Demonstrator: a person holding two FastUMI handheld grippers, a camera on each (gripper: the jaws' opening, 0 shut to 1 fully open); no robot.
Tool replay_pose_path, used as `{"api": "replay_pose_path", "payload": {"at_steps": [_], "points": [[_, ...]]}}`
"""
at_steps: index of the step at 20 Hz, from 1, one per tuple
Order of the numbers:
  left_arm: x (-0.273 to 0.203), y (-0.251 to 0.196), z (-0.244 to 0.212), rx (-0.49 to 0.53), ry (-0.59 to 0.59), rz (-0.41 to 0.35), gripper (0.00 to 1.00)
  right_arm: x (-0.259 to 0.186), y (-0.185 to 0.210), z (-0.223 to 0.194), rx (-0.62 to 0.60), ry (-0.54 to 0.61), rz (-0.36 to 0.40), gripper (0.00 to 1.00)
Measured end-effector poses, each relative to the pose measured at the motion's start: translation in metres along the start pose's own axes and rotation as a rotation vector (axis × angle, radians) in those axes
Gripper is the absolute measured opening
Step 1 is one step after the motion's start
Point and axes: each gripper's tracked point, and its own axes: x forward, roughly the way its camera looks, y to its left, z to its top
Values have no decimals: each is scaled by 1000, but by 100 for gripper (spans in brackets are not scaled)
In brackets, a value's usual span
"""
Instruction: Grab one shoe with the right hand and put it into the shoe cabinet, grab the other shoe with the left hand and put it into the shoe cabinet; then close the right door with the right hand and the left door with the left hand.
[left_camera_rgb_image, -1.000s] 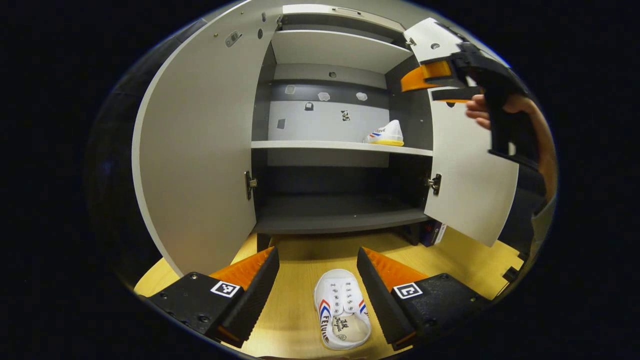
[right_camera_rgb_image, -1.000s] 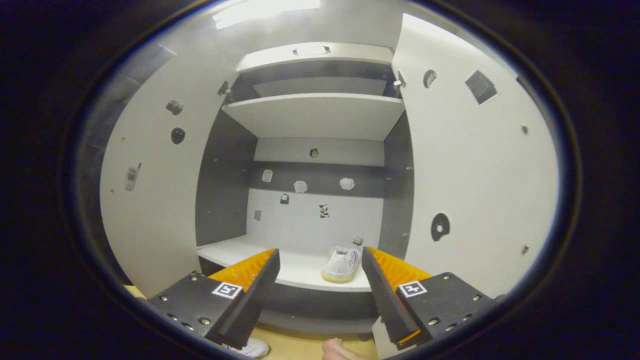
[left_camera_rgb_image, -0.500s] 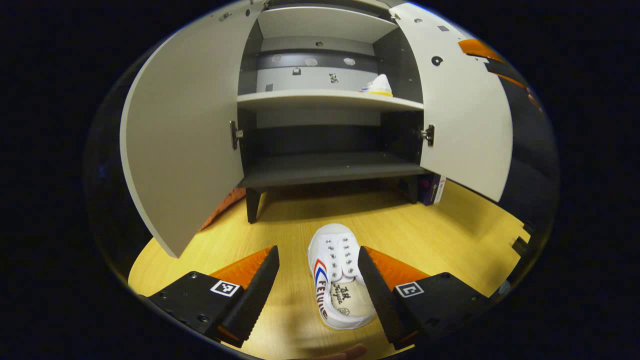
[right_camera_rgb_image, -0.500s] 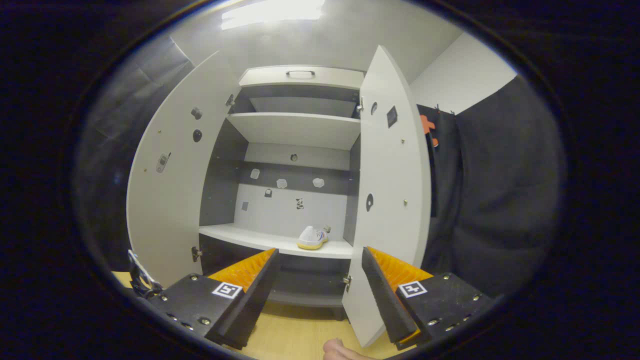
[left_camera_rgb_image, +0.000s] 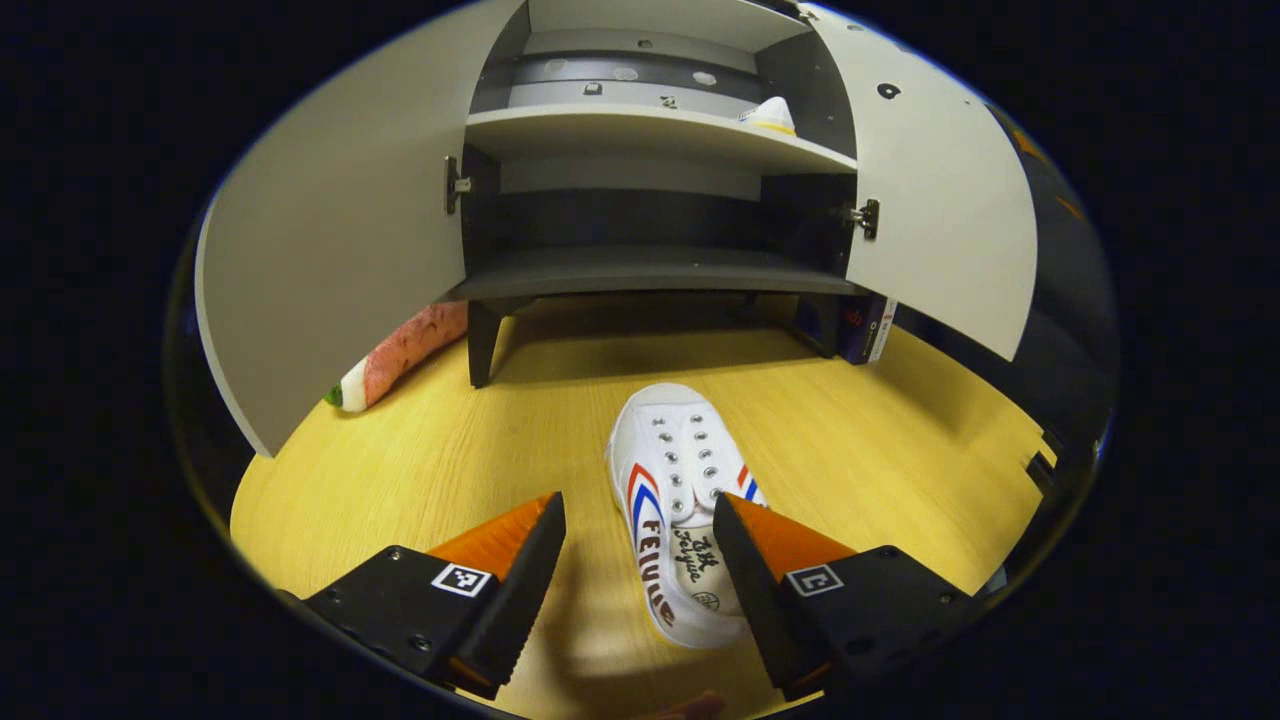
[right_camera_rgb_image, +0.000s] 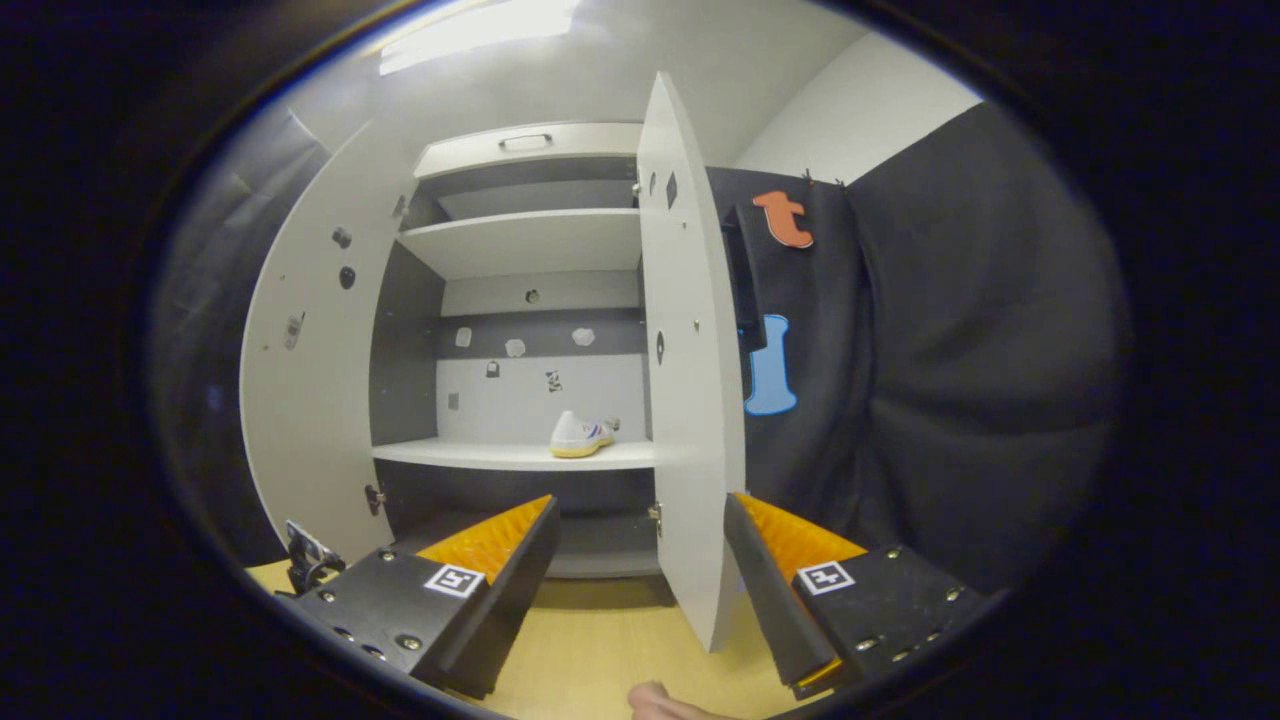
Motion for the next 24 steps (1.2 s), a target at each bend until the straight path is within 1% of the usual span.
{"api": "replay_pose_path", "payload": {"at_steps": [1, 2, 3, 4, 6, 7, 9, 10, 11, 12, 14, 15, 16, 17, 19, 22, 24], "points": [[1, -1, -4, -19, 18, -22, 89, 0, 0, 0, 6, -2, 5, 98], [3, -4, -1, -43, 4, -51, 87, -1, 2, -1, 11, -2, 15, 98], [2, -4, -2, -59, 14, -51, 81, -1, 3, -3, 18, 0, 24, 98], [3, -3, -10, -72, 58, -41, 78, 0, 5, -5, 29, 7, 35, 98], [6, -13, -15, -104, 128, -84, 68, 2, 10, -7, 48, 17, 62, 98], [6, -11, -26, -97, 202, -104, 64, 2, 10, -7, 52, 15, 73, 98], [14, -17, -18, -106, 205, -124, 65, 4, 12, -4, 51, 2, 89, 98], [13, -20, -24, -102, 220, -138, 64, 5, 13, -4, 52, -4, 97, 98], [16, -21, -20, -88, 200, -131, 61, 7, 14, -5, 54, -2, 102, 98], [15, -19, -19, -80, 203, -124, 51, 9, 15, -7, 56, 2, 108, 98], [15, -14, -16, -63, 200, -110, 48, 13, 16, -10, 54, 14, 114, 98], [14, -9, -11, -48, 180, -114, 34, 14, 17, -13, 52, 22, 118, 98], [12, -4, -7, -27, 169, -110, 29, 15, 18, -15, 47, 29, 124, 98], [13, -1, -4, -10, 163, -102, 13, 15, 19, -16, 42, 34, 126, 98], [13, -2, 1, 19, 159, -96, 5, 16, 20, -20, 29, 43, 134, 98], [1, 1, 19, 13, 119, -90, 4, 16, 24, -23, 25, 51, 148, 98], [-13, 2, 40, 22, 66, -88, 4, 17, 22, -26, 25, 57, 151, 98]]}}
